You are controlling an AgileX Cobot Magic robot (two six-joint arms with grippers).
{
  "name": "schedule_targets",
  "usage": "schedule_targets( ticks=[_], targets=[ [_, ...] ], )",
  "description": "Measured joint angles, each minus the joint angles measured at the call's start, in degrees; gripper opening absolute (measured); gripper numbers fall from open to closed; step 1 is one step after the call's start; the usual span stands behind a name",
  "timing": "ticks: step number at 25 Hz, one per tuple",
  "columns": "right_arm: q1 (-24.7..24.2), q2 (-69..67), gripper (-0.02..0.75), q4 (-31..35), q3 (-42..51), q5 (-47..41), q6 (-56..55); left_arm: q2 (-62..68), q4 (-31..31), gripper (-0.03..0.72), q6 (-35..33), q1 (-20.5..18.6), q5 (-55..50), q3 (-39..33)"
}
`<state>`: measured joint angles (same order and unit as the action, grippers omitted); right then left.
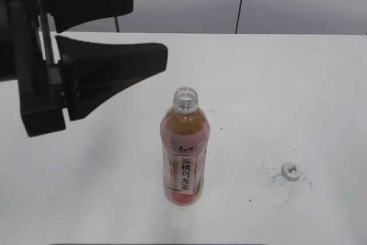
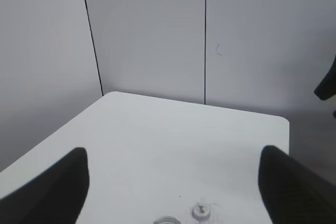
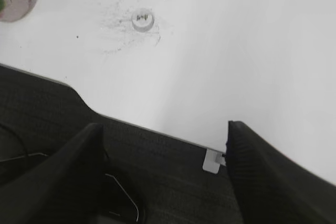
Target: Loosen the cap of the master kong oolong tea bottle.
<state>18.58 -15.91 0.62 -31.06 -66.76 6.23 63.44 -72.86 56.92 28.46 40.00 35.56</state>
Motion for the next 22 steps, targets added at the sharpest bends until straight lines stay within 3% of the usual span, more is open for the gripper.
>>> schedule_targets(
  ticks=[9,22],
  targets=[
    [0.0,5.7,0.544,0.0,0.1,0.3,0.0,-0.7,-13.4,0.584,9.2,0.0,-0.7,0.0],
    [0.0,5.8,0.544,-1.3,1.1,2.6,0.0,-0.7,-17.6,0.564,12.0,0.0,-5.2,0.0]
  ],
)
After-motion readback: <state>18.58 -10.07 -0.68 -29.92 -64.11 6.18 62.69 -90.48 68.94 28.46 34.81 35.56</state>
